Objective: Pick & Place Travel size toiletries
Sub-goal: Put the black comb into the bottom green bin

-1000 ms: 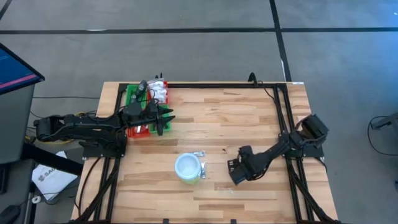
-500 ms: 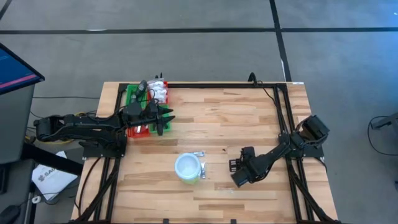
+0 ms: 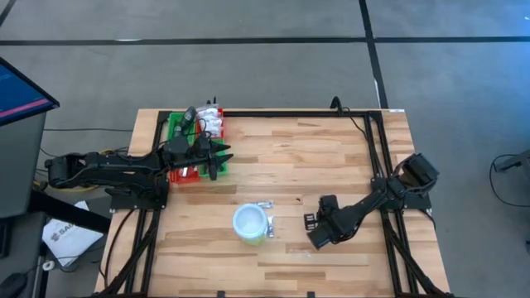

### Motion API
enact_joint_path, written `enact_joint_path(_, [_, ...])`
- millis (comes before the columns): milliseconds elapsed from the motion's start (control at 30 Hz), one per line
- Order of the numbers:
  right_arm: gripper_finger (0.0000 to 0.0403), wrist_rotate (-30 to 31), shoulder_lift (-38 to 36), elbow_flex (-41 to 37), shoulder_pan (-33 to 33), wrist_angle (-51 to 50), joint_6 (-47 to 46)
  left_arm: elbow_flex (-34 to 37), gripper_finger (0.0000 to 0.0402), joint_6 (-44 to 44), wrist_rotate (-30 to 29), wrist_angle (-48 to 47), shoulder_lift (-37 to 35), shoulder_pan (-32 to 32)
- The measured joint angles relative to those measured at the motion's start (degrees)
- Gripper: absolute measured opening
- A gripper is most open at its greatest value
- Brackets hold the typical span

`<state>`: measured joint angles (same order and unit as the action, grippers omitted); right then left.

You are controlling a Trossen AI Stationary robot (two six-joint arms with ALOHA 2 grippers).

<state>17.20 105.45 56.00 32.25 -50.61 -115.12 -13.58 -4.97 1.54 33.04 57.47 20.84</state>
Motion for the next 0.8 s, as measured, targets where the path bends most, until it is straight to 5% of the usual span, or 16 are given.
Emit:
enact_joint_path(233, [0.0004, -2.7, 0.8, 3.1, -0.1, -9.2, 3.7, 0.0, 0.0159, 0.0, 0.0, 0.0, 0.0, 0.0])
enact_joint_path(800, [0.0000, 4.9, 0.4, 12.5, -3.1, -24.6, 12.4, 0.0, 0.0159, 0.0, 0.0, 0.5, 0.0, 0.0])
